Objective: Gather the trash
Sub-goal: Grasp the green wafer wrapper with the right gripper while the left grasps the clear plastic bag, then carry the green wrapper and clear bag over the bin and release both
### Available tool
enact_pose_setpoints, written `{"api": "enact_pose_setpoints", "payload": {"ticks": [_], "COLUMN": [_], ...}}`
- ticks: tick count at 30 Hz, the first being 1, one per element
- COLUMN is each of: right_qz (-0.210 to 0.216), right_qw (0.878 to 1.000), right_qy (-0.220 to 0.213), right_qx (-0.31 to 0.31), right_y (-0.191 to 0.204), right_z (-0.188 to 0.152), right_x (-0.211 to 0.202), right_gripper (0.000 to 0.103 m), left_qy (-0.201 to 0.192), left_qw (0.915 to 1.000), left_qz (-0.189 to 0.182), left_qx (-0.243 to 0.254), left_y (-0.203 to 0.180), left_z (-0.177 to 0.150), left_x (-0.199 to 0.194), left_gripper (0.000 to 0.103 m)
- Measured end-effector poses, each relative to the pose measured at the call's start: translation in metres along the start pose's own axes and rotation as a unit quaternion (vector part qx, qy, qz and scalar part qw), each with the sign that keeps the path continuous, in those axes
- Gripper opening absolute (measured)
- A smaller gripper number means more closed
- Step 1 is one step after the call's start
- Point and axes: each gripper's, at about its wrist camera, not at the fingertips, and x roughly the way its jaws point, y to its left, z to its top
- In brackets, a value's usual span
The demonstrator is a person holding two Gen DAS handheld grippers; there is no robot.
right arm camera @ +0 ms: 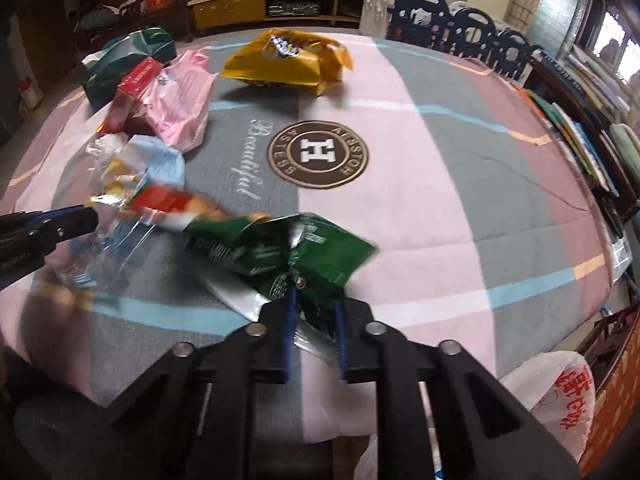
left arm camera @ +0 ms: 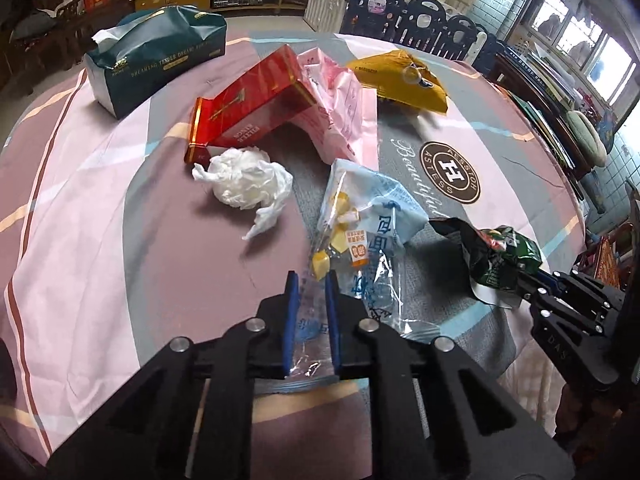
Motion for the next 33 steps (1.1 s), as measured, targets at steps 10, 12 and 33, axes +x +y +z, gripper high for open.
{"api": "enact_pose_setpoints", "payload": {"ticks": [10,12,33], "right_qz": [-0.018,-0.019,-0.101], "right_qw": [0.996,0.995,0.984], "right_qy": [-0.079,-0.094,-0.121], "right_qx": [0.026,0.035,0.083], "right_y": [-0.033,-0.047,-0.209], "right_z": [-0.004,-0.011,-0.123], "right_x": [-0.082,-0.106,-0.232], "right_gripper": [0.009,0.009,0.009], "left_qy": [-0.094,-0.111,-0.102], "left_qw": [0.9927,0.9917,0.9627], "left_qz": [-0.017,-0.005,-0.204], "left_qx": [-0.073,-0.064,0.146], "left_y": [0.016,-0.002,-0.262], "left_z": [-0.009,-0.019,-0.102], "left_x": [-0.066,-0.084,-0.15], "left_gripper": [0.008,0.008,0.008]}}
